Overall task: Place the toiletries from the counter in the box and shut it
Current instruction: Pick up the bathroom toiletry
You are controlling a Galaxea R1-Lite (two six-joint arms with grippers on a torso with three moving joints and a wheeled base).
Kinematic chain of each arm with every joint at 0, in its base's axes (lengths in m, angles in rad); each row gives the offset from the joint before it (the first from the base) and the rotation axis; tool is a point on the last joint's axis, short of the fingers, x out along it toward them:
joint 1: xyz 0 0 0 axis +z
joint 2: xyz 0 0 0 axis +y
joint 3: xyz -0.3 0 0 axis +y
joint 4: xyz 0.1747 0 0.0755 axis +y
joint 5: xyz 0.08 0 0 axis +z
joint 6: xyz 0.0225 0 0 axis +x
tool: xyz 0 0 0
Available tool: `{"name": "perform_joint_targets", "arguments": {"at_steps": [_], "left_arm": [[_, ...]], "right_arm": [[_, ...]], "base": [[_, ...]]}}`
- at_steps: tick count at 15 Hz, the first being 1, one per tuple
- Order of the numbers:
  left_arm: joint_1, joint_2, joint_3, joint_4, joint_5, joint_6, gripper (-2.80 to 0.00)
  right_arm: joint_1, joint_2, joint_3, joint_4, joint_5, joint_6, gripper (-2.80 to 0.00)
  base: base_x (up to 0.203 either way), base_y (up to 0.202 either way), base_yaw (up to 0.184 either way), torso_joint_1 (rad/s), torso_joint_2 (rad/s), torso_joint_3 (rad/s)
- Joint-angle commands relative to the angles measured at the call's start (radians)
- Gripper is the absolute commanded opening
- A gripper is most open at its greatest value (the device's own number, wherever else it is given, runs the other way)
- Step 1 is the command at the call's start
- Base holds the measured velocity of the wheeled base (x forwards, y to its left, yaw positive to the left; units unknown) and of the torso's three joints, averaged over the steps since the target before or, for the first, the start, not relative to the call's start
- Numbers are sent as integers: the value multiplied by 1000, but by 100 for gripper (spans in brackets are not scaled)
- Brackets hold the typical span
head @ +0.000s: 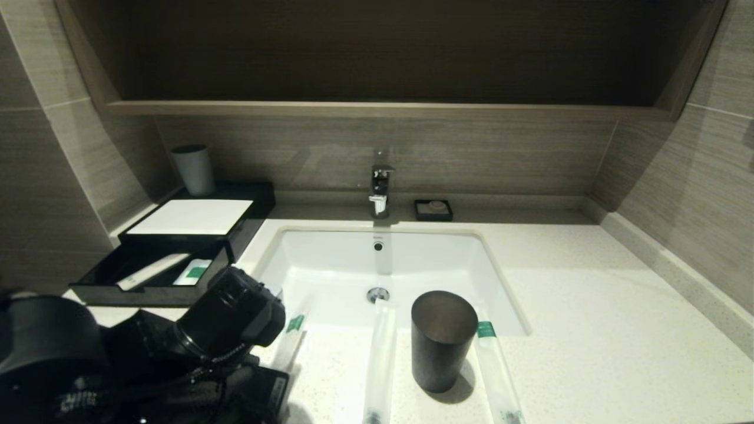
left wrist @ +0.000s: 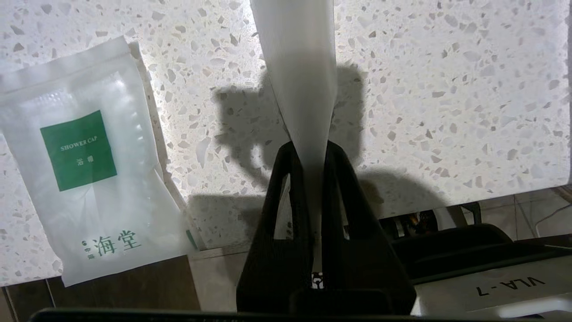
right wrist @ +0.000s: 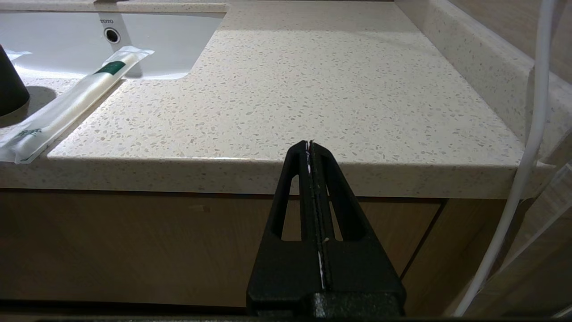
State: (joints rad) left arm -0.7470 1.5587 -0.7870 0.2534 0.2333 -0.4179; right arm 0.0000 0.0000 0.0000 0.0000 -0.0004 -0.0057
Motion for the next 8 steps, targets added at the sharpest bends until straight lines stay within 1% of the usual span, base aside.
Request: {"name": "perform_joint_targets", "arguments": {"at_steps": [1, 8], "left_arm": [[0, 0, 0, 4, 1, -4, -280], [2, -15, -1, 4, 4, -4, -280]], "right_arm": [[0, 0, 0, 0, 0, 0, -280], [0, 0, 0, 0, 0, 0, -280]], "base": [[0, 0, 0, 0, 0, 0], [0, 0, 0, 0, 0, 0]]}}
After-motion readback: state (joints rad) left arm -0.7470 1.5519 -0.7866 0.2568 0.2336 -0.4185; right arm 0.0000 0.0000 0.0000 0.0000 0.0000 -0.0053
